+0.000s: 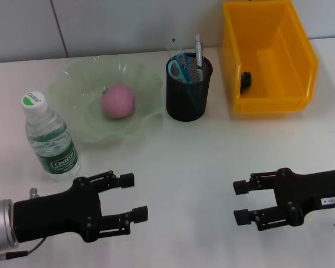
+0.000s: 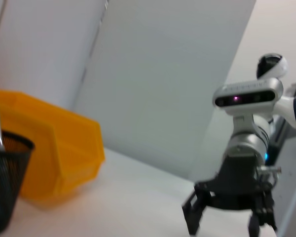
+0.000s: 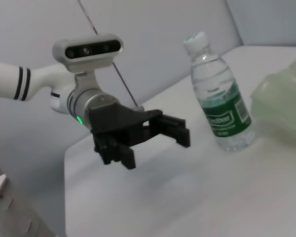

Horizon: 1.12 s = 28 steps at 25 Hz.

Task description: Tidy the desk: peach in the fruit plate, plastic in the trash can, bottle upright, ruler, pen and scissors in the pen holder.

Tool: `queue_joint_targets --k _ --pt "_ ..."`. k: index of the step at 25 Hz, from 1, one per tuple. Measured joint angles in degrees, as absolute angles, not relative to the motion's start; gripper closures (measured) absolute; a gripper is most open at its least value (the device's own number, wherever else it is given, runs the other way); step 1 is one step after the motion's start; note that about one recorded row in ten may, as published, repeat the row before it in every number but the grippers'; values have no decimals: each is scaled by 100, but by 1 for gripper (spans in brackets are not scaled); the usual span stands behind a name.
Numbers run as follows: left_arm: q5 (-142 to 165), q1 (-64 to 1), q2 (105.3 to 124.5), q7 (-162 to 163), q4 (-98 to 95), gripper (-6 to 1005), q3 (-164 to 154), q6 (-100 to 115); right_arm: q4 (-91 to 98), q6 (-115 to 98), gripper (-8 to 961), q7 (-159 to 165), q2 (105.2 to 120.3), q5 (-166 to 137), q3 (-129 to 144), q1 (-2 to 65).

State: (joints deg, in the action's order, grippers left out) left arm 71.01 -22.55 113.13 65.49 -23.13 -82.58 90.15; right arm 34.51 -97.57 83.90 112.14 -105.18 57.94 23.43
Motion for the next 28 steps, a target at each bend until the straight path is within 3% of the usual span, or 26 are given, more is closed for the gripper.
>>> queue_joint_targets --k 28 --pt "7875 -2543 11182 6739 -2373 189 -7972 9194 3124 -9809 187 7725 11361 -10541 5334 2252"
